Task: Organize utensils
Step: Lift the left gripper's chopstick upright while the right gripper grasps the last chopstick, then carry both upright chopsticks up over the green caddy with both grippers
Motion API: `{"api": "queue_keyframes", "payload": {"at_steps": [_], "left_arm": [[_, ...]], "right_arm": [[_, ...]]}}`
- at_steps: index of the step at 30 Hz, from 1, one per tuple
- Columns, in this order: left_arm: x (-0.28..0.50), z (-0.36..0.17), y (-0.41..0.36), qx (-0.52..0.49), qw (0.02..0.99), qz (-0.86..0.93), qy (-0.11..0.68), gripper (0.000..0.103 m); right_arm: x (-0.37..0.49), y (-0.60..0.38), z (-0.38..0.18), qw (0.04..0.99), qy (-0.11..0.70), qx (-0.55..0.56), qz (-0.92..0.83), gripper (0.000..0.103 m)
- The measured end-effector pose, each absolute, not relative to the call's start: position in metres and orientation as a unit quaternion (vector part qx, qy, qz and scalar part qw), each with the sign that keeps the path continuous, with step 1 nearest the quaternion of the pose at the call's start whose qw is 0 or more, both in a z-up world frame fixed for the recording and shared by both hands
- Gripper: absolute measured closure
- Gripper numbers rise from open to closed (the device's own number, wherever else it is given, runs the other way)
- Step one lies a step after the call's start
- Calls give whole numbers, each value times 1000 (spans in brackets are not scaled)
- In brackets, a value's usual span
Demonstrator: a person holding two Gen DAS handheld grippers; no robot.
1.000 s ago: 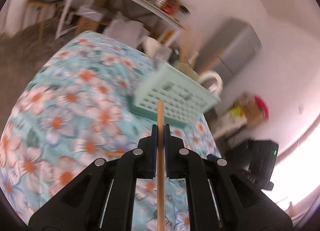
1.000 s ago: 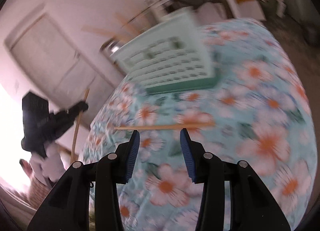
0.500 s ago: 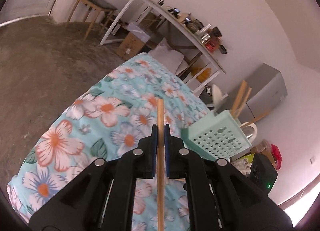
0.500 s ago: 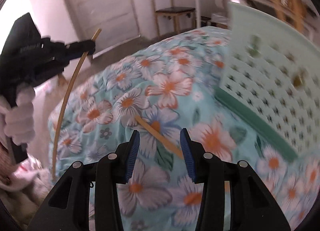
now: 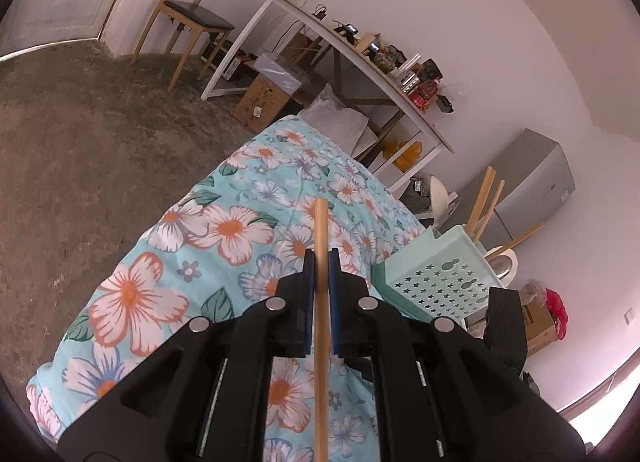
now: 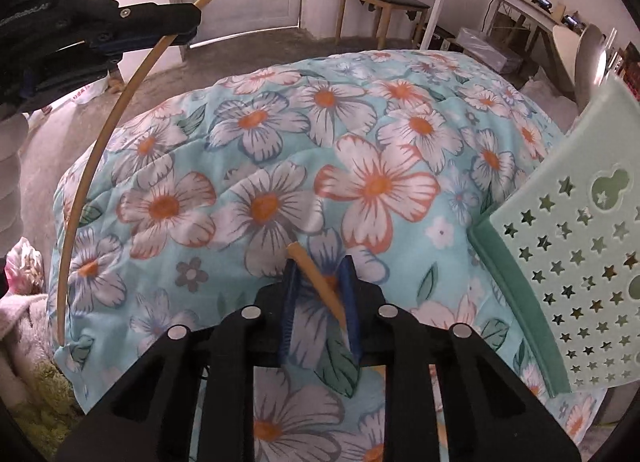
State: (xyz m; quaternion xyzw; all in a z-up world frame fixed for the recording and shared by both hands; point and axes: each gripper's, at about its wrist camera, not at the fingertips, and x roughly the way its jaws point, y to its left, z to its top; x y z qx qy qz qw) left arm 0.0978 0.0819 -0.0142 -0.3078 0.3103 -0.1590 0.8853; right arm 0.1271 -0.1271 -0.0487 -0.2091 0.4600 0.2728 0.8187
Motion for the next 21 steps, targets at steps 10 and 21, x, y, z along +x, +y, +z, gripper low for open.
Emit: {"api": "queue_keyframes", "payload": {"at_steps": [10, 21], "left_arm": [[85, 11, 73, -291, 898, -180, 277, 97], [64, 66, 68, -257, 929, -213, 158, 97]], "right_arm": [[124, -166, 10, 871, 415, -115, 237, 96], [97, -241, 101, 932, 275, 67, 226, 96]]}}
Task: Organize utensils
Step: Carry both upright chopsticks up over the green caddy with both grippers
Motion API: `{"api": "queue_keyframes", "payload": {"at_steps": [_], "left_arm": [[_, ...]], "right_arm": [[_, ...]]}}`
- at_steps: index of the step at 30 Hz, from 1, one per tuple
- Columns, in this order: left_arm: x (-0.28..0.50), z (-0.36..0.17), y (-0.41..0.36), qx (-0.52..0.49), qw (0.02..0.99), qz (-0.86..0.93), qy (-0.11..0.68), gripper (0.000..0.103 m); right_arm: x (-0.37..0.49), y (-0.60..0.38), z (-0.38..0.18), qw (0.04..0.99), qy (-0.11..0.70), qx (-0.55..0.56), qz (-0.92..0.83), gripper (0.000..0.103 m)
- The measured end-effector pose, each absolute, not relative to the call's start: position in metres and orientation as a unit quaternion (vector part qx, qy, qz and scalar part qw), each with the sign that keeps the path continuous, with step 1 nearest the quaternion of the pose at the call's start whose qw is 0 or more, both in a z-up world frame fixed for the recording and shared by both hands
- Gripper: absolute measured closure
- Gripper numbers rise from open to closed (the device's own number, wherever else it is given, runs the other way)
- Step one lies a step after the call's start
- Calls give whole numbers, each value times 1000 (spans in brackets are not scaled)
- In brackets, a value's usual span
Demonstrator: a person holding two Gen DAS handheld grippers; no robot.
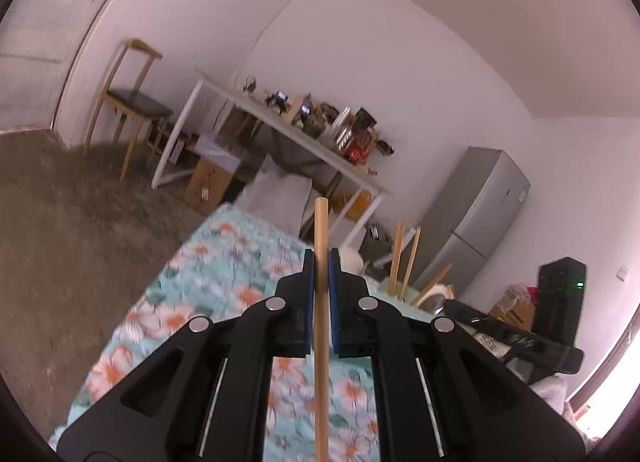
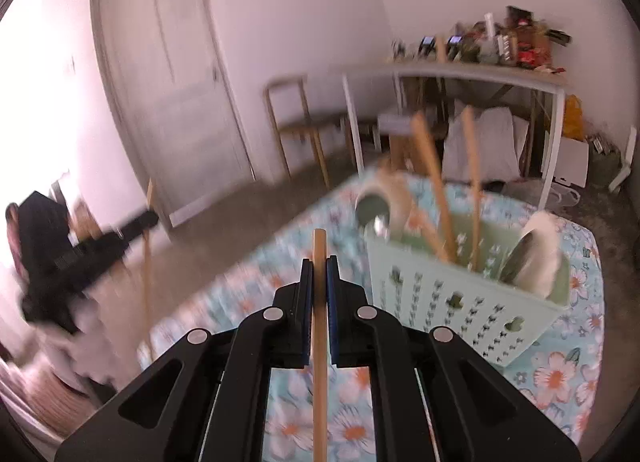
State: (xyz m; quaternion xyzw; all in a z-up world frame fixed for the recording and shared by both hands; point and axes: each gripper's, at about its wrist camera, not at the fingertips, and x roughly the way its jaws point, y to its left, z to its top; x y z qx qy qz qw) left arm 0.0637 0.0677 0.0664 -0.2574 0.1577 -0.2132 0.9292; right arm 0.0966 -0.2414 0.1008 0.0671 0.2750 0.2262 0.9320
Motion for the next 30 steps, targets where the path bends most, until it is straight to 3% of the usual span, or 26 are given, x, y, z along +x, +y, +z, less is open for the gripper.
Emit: {"api": "queue_keyframes", "payload": {"at_steps": [6, 30], "left_arm": [[78, 58, 59, -259, 927, -197, 189, 97], [86, 144, -15, -202, 938, -272, 74, 98]], "right_arm": [[97, -256, 90, 932, 271, 105, 218, 96], [68, -321, 117, 951, 147, 187, 198, 96]]}}
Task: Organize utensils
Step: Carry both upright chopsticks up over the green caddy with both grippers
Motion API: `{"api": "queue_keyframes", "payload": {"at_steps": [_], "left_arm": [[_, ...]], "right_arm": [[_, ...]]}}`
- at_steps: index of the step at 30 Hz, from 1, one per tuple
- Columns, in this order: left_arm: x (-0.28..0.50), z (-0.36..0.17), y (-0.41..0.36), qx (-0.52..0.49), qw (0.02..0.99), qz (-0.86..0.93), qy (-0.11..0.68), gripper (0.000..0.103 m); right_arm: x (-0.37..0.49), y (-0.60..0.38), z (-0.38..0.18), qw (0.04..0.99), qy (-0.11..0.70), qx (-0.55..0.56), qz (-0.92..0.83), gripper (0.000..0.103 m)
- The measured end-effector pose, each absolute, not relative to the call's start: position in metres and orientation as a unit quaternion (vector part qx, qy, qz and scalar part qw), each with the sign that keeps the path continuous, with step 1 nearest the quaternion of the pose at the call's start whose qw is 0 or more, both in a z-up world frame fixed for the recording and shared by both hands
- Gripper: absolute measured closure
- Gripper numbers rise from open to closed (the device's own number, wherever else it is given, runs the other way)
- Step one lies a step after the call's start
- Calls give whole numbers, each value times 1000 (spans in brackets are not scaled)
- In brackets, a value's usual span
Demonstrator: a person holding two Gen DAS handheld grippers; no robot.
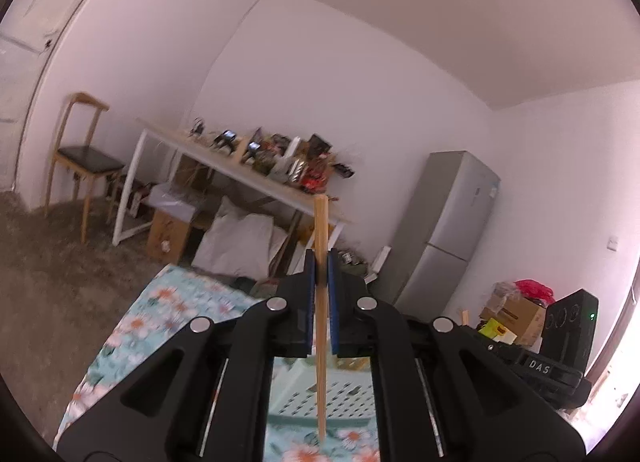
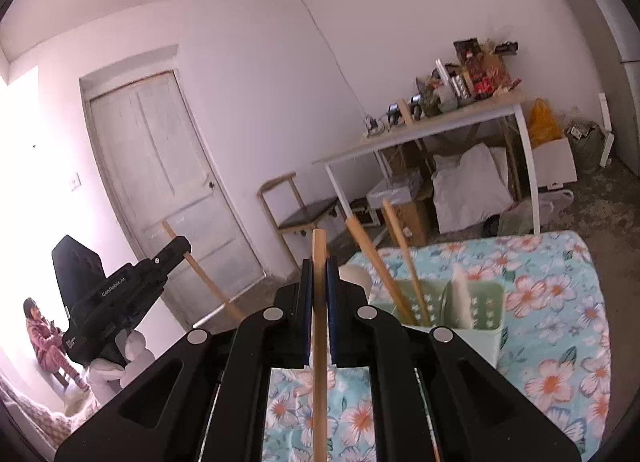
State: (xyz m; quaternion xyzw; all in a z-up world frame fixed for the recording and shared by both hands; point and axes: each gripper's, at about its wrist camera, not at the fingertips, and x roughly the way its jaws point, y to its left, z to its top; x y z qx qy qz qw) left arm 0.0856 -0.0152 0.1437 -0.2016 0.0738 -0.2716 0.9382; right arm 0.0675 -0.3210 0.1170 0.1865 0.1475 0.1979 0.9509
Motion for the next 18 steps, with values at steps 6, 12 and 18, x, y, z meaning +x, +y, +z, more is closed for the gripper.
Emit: {"api": "queue_keyframes", "payload": {"at_steps": [6, 12, 18], "left_arm": [[79, 171, -36, -194, 933, -301, 46, 98], [80, 203, -69, -184, 928, -324, 13, 98], [89, 222, -107, -163, 930, -329, -16, 98]], "right_arm": [[51, -337, 125, 953, 118, 198, 196, 96], [37, -350, 123, 951, 104, 211, 200, 96], [33, -359, 119, 947, 103, 223, 207, 96]]}}
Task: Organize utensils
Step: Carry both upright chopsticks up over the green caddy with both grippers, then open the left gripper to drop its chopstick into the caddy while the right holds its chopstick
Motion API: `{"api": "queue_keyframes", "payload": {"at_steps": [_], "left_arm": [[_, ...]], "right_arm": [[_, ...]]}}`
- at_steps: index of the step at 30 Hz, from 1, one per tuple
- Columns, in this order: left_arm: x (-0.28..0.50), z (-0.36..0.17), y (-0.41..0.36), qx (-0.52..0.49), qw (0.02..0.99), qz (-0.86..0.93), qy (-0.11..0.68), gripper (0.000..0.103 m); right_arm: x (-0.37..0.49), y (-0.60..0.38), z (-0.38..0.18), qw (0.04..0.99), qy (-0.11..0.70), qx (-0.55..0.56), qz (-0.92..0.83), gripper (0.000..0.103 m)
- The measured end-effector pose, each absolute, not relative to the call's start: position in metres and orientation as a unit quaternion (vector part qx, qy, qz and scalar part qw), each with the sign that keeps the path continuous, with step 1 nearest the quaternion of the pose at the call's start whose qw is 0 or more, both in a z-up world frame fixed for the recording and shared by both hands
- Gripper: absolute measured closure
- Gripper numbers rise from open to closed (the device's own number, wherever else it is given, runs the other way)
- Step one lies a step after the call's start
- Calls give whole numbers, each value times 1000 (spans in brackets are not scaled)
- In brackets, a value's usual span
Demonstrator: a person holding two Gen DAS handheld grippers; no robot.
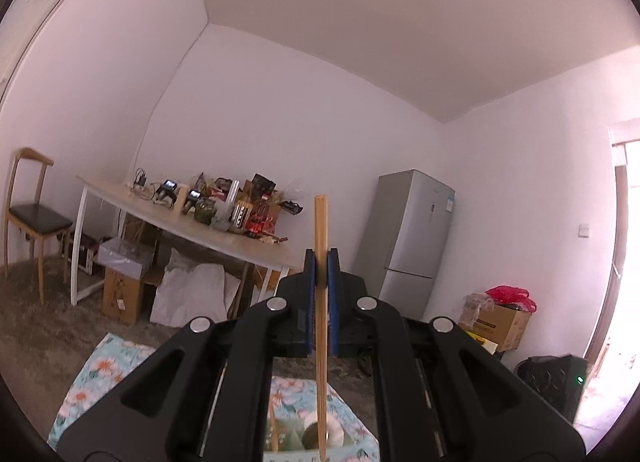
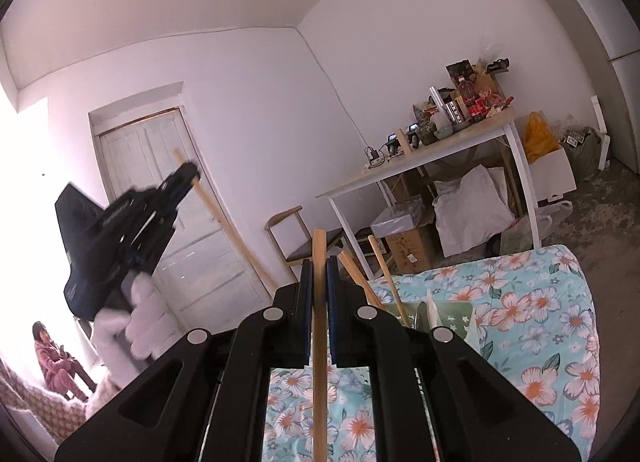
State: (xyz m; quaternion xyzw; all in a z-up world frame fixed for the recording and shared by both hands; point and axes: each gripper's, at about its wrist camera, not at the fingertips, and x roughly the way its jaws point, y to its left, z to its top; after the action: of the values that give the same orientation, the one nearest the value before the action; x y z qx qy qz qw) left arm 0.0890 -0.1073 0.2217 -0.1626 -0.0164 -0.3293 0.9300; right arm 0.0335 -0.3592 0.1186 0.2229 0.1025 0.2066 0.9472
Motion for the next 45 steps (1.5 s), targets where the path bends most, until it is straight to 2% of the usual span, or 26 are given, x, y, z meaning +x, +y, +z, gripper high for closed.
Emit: {"api": "queue_keyframes", "payload": {"at_steps": [13, 26, 27, 29, 32, 38, 45], "left_arm": [[142, 180, -175, -110, 955, -275, 4, 98], [162, 144, -185, -103, 952, -281, 66, 97], [162, 143, -184, -103, 951, -284, 70, 96], [159, 144, -180, -101, 952, -282, 71, 83], [153, 149, -171, -102, 953, -279, 63, 73], [135, 161, -143, -114, 953, -274, 65, 62], [109, 146, -91, -124, 950, -260, 120, 50]], "right_arm": [[42, -383, 97, 941, 116, 247, 199, 96], [43, -390, 91, 941, 128, 251, 187, 96], [43, -389, 91, 941, 127, 250, 186, 96], [42, -387, 92, 942, 129, 249, 186, 96], [43, -383, 94, 943, 132, 245, 185, 96], [41, -373, 102, 946, 134, 231, 182, 96], [50, -361, 121, 954, 129, 207, 175, 96]]}}
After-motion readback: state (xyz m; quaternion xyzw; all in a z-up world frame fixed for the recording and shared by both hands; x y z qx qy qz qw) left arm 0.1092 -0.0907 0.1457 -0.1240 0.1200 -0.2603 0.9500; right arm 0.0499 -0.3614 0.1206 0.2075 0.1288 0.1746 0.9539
